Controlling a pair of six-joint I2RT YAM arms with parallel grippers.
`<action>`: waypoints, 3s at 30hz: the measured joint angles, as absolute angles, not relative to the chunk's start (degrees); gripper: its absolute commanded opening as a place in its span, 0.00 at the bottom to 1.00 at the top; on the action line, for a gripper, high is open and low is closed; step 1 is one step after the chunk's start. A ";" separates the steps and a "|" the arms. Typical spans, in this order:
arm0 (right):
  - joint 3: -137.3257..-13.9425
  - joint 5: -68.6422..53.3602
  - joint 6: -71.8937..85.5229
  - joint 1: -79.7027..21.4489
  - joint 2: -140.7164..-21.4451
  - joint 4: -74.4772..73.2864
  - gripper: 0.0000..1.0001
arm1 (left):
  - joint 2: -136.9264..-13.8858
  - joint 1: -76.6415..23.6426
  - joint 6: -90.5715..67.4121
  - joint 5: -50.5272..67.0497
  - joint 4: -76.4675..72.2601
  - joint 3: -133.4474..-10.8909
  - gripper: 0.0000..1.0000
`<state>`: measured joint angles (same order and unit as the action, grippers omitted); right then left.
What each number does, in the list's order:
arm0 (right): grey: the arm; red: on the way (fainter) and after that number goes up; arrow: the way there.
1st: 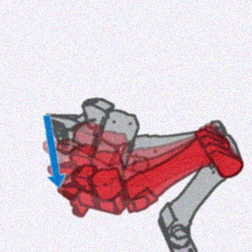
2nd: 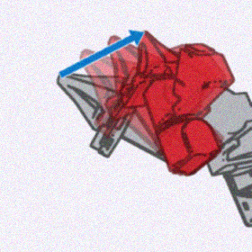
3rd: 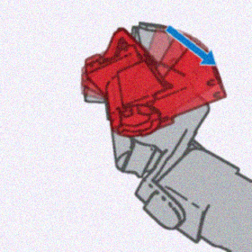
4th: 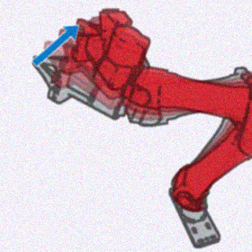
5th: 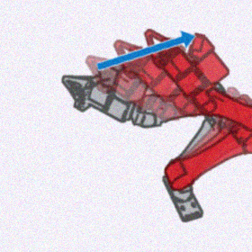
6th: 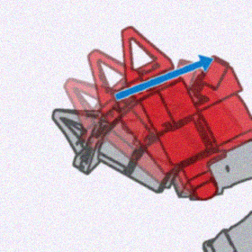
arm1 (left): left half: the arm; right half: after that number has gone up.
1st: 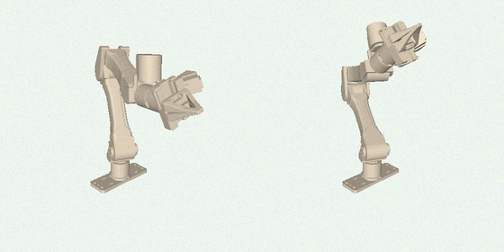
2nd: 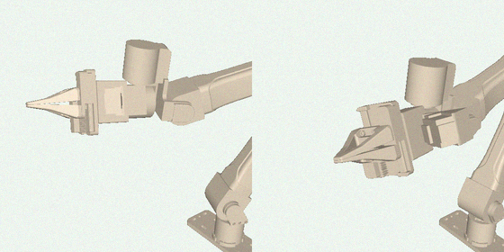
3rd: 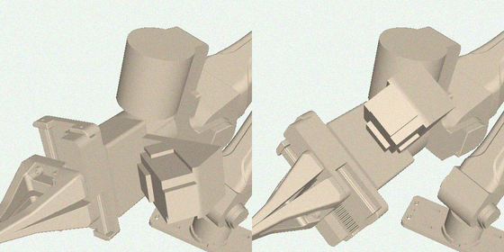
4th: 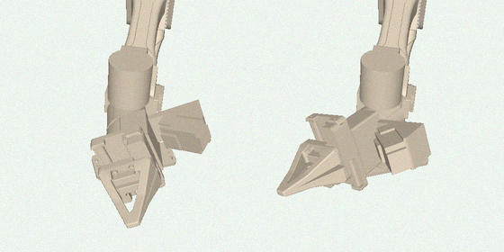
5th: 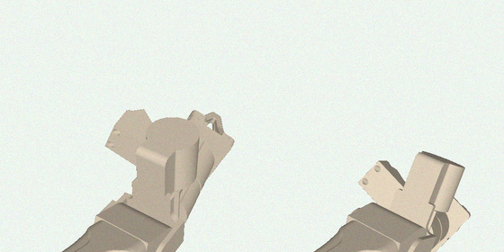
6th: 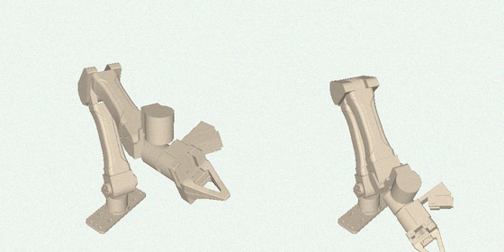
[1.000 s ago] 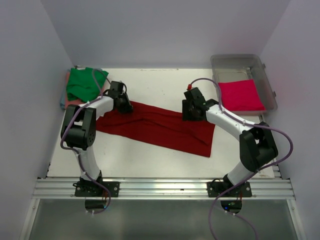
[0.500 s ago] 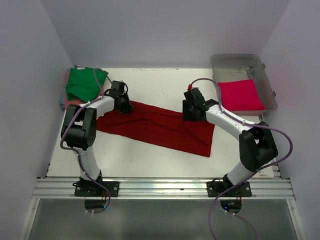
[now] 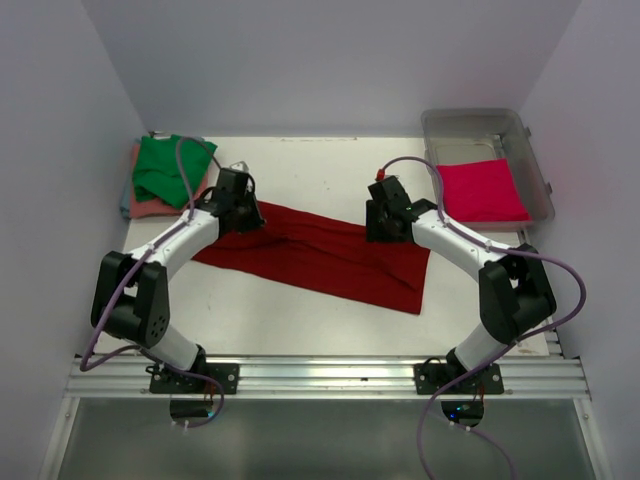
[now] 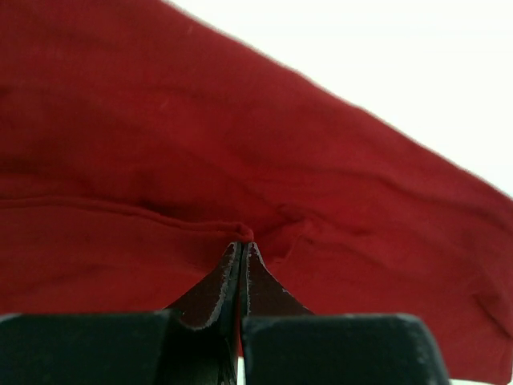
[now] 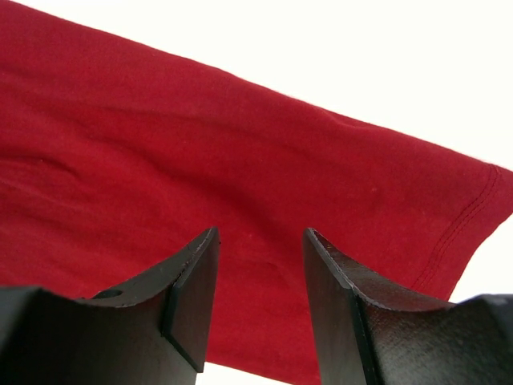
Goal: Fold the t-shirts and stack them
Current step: Fold the tshirt
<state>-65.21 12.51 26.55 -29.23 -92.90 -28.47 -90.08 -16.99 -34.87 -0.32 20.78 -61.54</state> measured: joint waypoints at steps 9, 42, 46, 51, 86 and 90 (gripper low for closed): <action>-65.21 12.51 26.52 -29.23 -92.90 -28.51 0.50 | -87.83 -16.97 -35.99 -0.25 23.79 -51.92 0.00; -65.21 12.80 26.00 -29.23 -92.90 -28.67 0.09 | -75.11 -22.92 -42.94 -10.35 22.76 -50.33 0.33; -65.08 13.15 26.57 -29.23 -92.92 -28.58 0.00 | -83.68 -22.57 -42.09 -14.92 22.09 -54.63 0.00; -62.83 14.09 26.81 -29.23 -92.92 -28.51 0.00 | -92.38 -21.26 -42.44 -17.28 21.93 -55.61 0.00; -39.42 10.48 38.13 -34.85 -83.33 -15.94 0.00 | -121.05 -16.19 -40.14 -6.79 12.49 -82.81 0.00; -38.02 9.65 41.45 -40.77 -82.83 -13.91 0.00 | -125.73 -16.10 -37.39 -1.34 12.29 -89.36 0.00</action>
<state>-38.02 9.65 41.45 -40.77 -82.83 -13.91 -125.73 -16.10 -37.39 -1.34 12.29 -89.36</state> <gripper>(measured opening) 0.008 0.004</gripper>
